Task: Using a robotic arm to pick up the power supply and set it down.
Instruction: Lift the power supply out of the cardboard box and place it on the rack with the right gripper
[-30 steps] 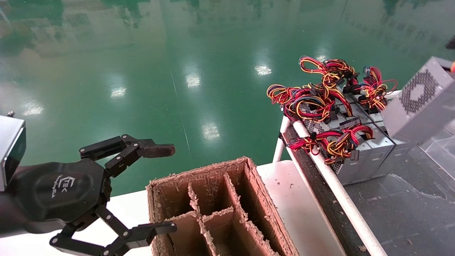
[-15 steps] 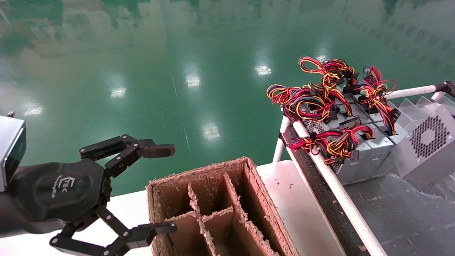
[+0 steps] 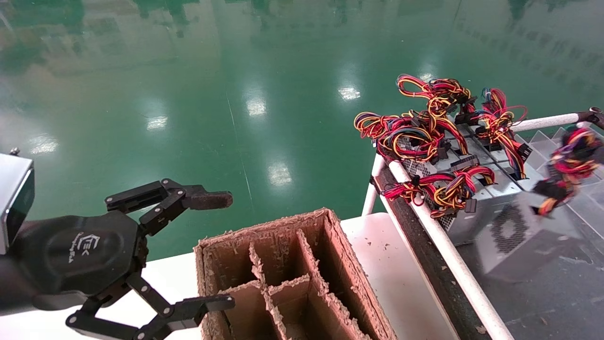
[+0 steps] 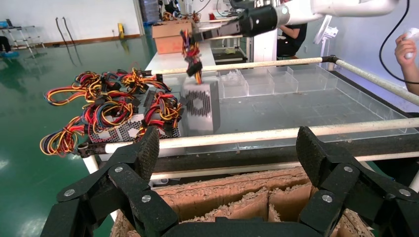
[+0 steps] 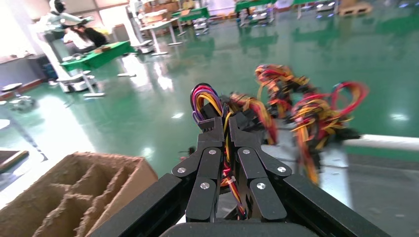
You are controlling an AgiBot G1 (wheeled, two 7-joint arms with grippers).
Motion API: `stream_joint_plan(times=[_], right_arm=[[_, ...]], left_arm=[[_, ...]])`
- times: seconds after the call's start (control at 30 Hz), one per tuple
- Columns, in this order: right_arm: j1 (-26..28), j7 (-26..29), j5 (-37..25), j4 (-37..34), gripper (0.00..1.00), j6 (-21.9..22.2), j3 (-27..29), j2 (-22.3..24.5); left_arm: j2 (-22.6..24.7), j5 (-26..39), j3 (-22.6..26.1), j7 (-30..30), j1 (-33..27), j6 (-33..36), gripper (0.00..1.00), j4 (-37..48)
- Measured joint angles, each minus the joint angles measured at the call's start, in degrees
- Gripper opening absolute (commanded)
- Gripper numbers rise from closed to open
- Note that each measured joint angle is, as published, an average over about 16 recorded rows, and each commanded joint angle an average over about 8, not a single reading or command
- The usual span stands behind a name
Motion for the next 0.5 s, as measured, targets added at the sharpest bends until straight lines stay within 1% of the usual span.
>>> stream_joint_plan(times=[0.23, 0.27, 0.5], right_arm=[[1.4, 0.1, -2.1, -0.8, 0.0, 0.4, -1.7, -3.7], [1.8, 0.1, -2.5, -1.0, 0.05, 0.4, -1.9, -4.2], [4.3, 0.8, -4.7, -2.2, 0.92, 0.3, -3.5, -6.4]], left_arm=[[0.0, 0.0, 0.0, 0.0, 0.0, 0.0, 1.0, 0.0], [0.0, 0.0, 0.0, 0.0, 0.0, 0.0, 1.0, 0.0], [0.0, 0.0, 0.0, 0.0, 0.0, 0.0, 1.0, 0.0]])
